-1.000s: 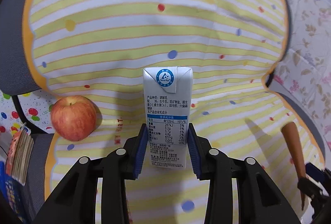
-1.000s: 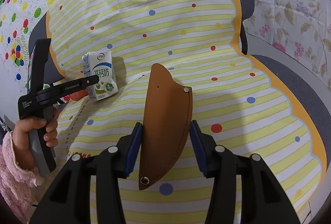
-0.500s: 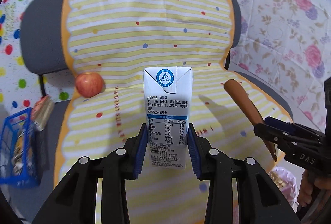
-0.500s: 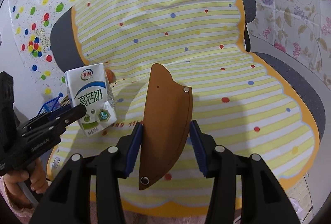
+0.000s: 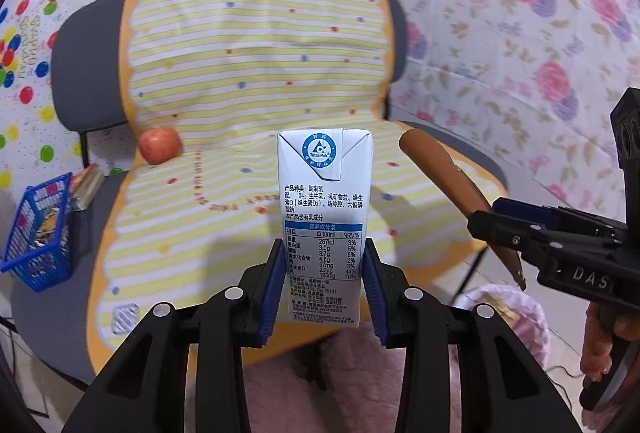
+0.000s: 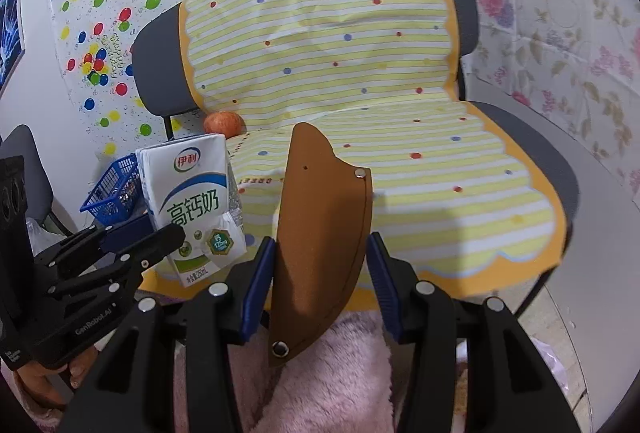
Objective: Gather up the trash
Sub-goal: 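Carry the carton and sheath over the bin and open both tools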
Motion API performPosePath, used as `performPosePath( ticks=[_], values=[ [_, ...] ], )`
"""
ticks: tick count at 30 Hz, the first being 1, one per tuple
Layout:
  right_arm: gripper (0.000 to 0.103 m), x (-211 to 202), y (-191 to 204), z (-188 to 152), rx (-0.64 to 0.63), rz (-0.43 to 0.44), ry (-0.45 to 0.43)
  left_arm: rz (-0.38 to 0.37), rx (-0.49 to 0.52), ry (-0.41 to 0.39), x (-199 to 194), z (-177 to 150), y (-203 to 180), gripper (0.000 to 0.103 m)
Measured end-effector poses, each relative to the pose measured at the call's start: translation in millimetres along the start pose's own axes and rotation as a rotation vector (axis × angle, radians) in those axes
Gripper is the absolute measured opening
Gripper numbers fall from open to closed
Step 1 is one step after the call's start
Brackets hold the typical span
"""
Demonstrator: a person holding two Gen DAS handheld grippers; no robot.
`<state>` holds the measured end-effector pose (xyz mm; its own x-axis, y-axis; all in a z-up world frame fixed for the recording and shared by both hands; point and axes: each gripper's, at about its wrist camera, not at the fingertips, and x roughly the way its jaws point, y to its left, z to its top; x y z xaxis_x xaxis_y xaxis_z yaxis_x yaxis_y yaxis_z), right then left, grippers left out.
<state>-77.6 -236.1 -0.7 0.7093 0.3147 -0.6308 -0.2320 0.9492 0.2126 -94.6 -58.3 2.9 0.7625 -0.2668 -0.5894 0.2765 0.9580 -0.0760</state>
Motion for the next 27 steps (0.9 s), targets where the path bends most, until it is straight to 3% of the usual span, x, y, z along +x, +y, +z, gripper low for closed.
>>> performPosePath(
  ticks=[15,27],
  values=[
    [0.047,-99.5,-57.8,-67.2,0.120,-0.234,-0.042,-0.252,0.167,0.050,-1.2,-25.5,-102.3,0.039],
    [0.047,-139.7,-112.9,-120.6,0.255,-0.410,-0.028,-0.431,0.302,0.113,27.2,-39.8,-187.2,0.039]
  ],
)
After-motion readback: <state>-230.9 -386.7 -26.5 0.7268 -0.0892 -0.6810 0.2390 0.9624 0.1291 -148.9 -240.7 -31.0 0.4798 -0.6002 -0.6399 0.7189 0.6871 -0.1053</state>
